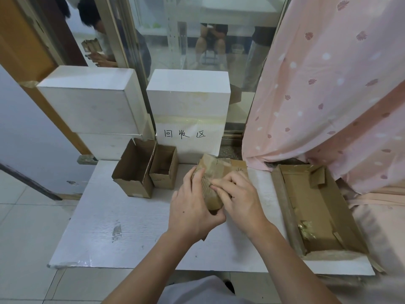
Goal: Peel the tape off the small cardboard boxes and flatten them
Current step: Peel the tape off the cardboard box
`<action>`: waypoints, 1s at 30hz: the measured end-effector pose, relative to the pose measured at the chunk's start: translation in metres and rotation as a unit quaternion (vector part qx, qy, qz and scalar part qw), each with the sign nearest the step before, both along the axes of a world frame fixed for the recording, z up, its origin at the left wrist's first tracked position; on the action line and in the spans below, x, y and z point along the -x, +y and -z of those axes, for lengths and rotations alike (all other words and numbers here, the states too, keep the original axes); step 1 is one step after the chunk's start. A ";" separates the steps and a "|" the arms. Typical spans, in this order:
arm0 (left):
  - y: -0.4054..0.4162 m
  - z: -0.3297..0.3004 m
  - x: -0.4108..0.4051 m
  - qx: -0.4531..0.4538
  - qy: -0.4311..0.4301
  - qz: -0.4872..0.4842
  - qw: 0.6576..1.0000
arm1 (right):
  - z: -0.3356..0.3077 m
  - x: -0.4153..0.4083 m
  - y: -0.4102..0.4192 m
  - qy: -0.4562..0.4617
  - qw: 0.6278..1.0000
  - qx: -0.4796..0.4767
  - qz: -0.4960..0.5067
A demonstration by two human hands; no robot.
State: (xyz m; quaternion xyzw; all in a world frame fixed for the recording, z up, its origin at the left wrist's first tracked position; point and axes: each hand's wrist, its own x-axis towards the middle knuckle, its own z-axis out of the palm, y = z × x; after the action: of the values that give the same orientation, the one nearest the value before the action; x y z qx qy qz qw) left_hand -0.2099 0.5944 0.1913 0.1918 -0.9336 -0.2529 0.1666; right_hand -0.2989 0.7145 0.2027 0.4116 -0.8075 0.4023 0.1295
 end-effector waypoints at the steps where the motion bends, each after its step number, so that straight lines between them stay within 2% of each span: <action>1: 0.000 0.001 0.000 -0.004 -0.001 0.000 1.000 | -0.001 0.000 0.000 0.013 1.000 -0.003 -0.001; 4: 0.000 0.003 0.000 -0.015 -0.005 0.000 1.000 | -0.001 0.001 0.000 0.025 1.000 -0.014 0.005; 12: -0.003 0.005 0.000 -0.049 -0.024 0.003 0.998 | -0.001 0.005 -0.002 -0.015 0.999 -0.030 0.012; 17: -0.008 0.009 -0.002 -0.039 -0.035 0.017 0.998 | -0.004 0.012 0.002 -0.071 0.992 -0.085 -0.055; 24: -0.009 0.015 0.000 -0.065 -0.048 0.014 0.997 | -0.010 0.023 0.005 -0.123 0.963 -0.210 -0.118; 30: -0.019 0.016 0.006 -0.092 -0.020 0.034 0.995 | -0.002 0.026 0.006 -0.107 0.979 -0.130 -0.118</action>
State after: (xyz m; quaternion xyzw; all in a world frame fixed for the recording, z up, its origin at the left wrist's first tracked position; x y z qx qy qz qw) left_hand -0.2155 0.5752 0.1750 0.1795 -0.9155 -0.3391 0.1212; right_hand -0.3248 0.7200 0.2050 0.4714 -0.8080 0.3482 -0.0607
